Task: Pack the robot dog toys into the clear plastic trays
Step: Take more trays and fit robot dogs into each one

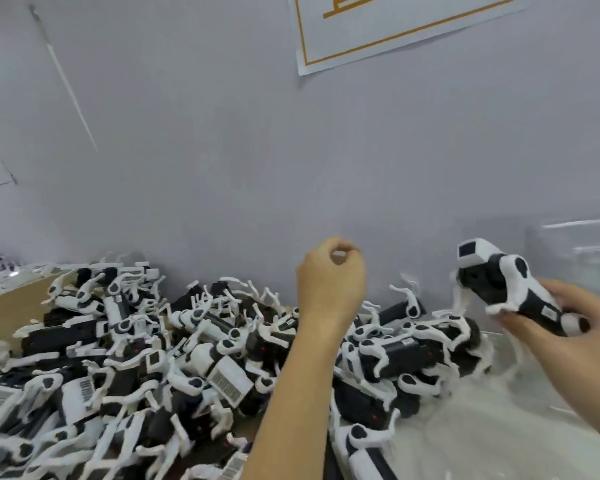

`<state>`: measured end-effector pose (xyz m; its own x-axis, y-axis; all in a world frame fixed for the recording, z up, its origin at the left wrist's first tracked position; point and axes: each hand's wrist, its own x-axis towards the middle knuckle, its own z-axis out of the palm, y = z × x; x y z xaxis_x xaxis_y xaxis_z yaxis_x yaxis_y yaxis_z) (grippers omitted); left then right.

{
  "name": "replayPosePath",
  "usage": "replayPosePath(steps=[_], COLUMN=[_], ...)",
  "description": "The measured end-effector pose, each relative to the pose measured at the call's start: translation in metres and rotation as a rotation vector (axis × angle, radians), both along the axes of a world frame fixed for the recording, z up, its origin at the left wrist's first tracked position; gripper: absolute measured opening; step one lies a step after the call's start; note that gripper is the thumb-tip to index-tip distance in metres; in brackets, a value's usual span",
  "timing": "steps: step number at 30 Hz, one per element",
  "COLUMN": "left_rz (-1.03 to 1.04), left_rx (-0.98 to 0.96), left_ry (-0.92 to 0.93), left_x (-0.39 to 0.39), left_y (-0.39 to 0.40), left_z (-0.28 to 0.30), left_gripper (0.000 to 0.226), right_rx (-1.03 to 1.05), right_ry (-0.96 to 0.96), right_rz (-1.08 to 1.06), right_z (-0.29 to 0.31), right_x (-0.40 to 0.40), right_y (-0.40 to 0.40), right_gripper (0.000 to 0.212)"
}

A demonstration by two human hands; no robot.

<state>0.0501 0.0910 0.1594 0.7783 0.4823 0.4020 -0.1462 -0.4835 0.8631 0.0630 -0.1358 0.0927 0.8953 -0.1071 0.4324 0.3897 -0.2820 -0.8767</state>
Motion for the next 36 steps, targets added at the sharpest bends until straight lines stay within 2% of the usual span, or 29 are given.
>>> replayPosePath(steps=[2,5,8,12,13,17,22,26,30,36], left_rz=[-0.048,-0.196,-0.308,-0.291,-0.282,-0.277,-0.246,-0.241,-0.253,-0.273], left_rx=[-0.119,-0.183,-0.074,0.170,0.227,0.429,0.531,0.518,0.501,0.543], left_ry=[-0.068,-0.071,0.046,0.243,0.282,0.398,0.449,0.499,0.505,0.482], left_x=[-0.021,-0.042,-0.042,-0.030,-0.029,-0.029,-0.030,-0.031,-0.029,-0.027], left_y=[-0.022,-0.048,-0.061,-0.064,-0.066,-0.070,-0.078,-0.081,-0.081,-0.082], left_z=[-0.018,-0.061,-0.100,-0.127,-0.130,-0.132,-0.132,-0.132,-0.134,-0.134], left_gripper=[0.025,0.034,0.034,0.004,0.004,0.026,0.042,0.040,0.039,0.032], right_rx=[0.013,0.095,0.088,0.059,0.054,0.000,-0.152,-0.308,-0.378,-0.488], right_ry=[-0.048,-0.038,-0.014,0.001,0.002,-0.004,0.051,0.138,0.212,0.235], right_rz=[-0.028,-0.003,0.022,0.006,0.000,-0.026,-0.033,-0.041,0.045,0.073], right_z=[0.009,0.009,0.007,0.006,0.005,0.011,0.017,0.007,-0.010,-0.014], right_x=[-0.002,0.000,0.000,0.001,0.002,-0.004,-0.012,-0.018,-0.024,-0.014], right_y=[-0.003,-0.006,-0.001,0.007,0.007,0.005,-0.001,-0.022,-0.039,-0.053], right_gripper=[0.039,0.030,0.030,0.032,0.033,0.026,0.023,0.025,0.038,0.036])
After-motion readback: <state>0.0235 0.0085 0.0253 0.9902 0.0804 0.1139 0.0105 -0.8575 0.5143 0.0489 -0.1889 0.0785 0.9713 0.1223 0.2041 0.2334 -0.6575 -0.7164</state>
